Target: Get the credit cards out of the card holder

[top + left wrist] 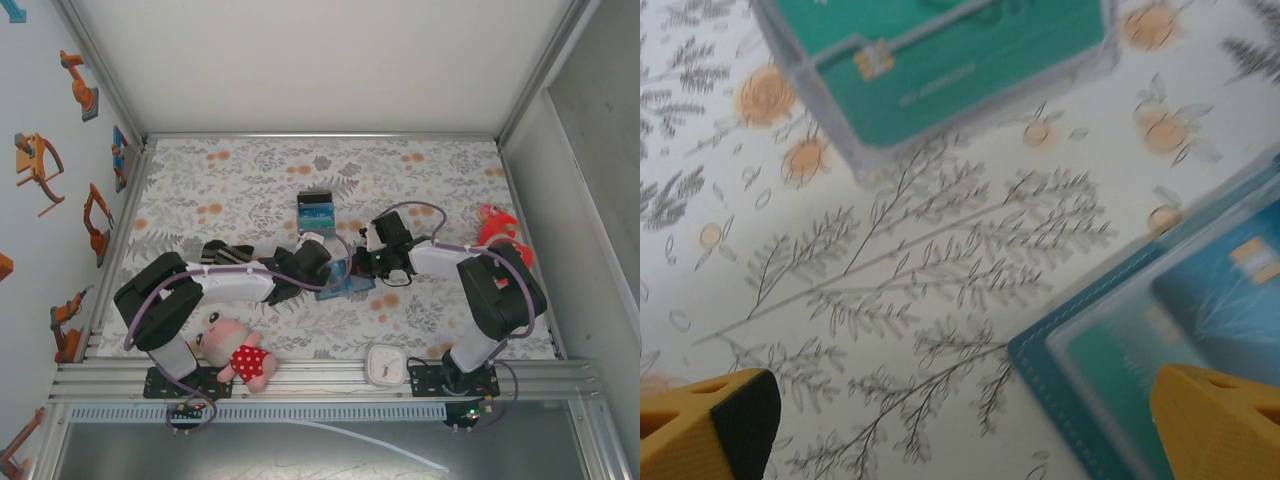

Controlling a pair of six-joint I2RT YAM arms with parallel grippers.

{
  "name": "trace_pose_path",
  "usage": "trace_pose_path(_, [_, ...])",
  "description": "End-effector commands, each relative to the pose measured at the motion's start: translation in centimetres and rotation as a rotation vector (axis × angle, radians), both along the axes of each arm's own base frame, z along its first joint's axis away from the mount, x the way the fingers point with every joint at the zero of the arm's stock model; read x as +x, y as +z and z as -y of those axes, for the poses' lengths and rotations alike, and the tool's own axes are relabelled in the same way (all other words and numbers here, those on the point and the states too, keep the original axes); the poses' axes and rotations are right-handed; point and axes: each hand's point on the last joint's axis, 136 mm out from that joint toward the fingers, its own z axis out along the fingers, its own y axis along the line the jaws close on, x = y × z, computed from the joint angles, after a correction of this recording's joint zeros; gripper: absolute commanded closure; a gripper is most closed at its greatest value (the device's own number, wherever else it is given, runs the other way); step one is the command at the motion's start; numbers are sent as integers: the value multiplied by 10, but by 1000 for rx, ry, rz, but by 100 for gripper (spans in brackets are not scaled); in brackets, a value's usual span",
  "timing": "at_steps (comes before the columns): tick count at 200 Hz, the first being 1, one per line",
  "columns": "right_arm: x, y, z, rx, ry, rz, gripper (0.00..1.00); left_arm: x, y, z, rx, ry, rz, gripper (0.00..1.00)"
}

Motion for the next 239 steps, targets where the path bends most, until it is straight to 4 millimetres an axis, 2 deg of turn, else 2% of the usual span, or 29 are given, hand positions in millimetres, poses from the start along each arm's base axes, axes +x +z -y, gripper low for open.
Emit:
trace_pose_path(1, [9, 8, -1, 13, -17, 19, 100, 8, 13, 18, -43, -35, 21, 4])
trace_pose_path(40, [8, 5, -1, 15, -18, 7, 100, 9, 0, 24, -19, -53, -2, 4])
trace_pose_path(111, [9, 6, 5, -26, -17, 26, 100, 2, -25, 13, 68, -60, -50, 5])
trace_pose_path(181, [14, 13, 18, -44, -36, 48, 100, -2, -32, 3, 104, -52, -63, 6])
trace_pose_path(223, [12, 25, 8, 32, -28, 60, 100, -1, -34, 4, 103, -51, -65, 6])
trace_pose_path(239, [10, 28, 1, 91, -19, 57, 92, -1, -34, 5, 98, -50, -64, 6])
